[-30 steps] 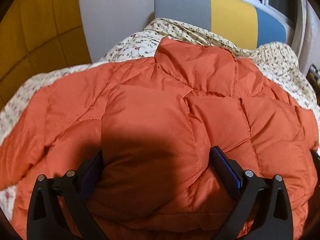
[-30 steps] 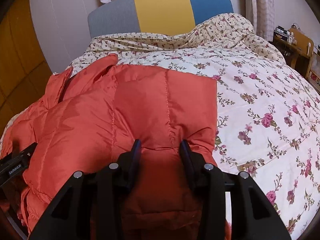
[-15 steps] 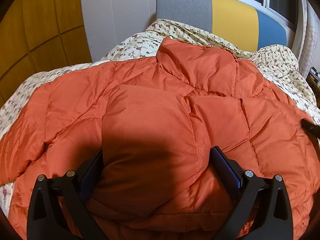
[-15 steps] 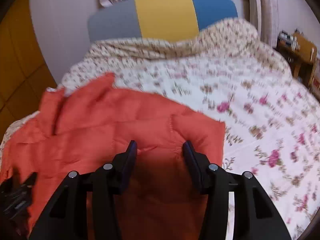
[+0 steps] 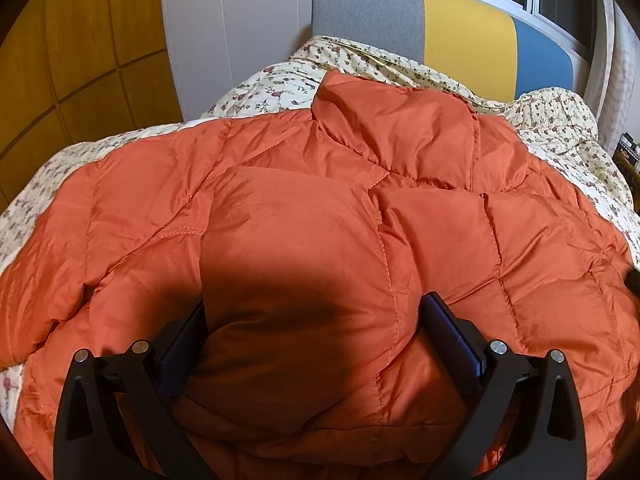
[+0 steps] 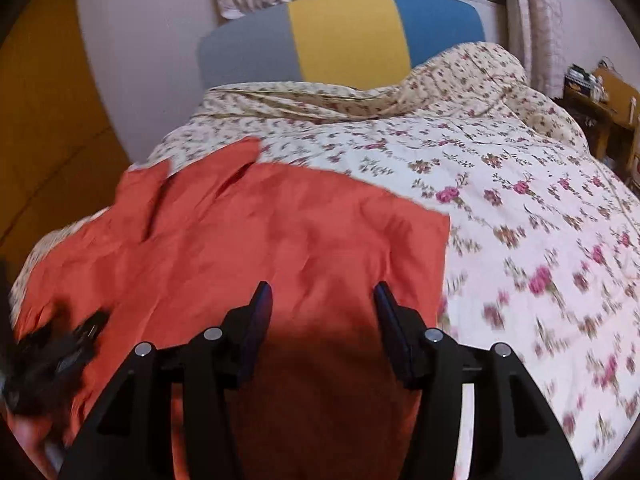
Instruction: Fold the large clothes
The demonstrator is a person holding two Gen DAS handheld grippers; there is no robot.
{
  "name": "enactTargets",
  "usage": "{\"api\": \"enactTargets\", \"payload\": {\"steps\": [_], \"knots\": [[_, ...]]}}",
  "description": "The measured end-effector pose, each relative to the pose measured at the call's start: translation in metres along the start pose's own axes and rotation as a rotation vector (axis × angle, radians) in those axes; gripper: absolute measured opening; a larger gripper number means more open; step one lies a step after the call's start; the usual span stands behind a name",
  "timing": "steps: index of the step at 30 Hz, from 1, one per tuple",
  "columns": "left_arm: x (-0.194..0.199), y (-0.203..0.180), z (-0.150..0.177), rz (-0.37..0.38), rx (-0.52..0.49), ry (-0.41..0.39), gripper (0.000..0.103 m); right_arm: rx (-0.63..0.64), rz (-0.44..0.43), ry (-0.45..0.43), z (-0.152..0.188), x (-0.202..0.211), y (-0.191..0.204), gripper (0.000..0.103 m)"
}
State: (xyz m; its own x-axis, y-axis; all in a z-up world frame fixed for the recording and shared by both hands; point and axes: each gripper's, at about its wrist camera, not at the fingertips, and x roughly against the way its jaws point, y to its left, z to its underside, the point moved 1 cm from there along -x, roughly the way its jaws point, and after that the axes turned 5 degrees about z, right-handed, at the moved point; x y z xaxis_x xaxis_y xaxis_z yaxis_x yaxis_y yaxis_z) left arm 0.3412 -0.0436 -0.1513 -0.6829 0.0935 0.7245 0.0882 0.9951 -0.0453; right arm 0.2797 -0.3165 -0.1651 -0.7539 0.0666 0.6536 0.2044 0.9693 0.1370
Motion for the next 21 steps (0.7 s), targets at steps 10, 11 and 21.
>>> {"api": "enactTargets", "payload": {"steps": [10,11,21], "knots": [[0.0,0.0,0.0,0.003,0.003,0.002,0.1,0.158,0.166,0.058,0.027,-0.015,0.026,0.055],[0.0,0.0,0.0,0.004,0.004,0.002,0.1,0.165,0.176,0.056,0.028,-0.016,0.027,0.055],[0.017,0.01,0.009,0.094,0.03,0.029,0.1,0.165,0.188,0.054,0.029,-0.018,0.026,0.058]]}}
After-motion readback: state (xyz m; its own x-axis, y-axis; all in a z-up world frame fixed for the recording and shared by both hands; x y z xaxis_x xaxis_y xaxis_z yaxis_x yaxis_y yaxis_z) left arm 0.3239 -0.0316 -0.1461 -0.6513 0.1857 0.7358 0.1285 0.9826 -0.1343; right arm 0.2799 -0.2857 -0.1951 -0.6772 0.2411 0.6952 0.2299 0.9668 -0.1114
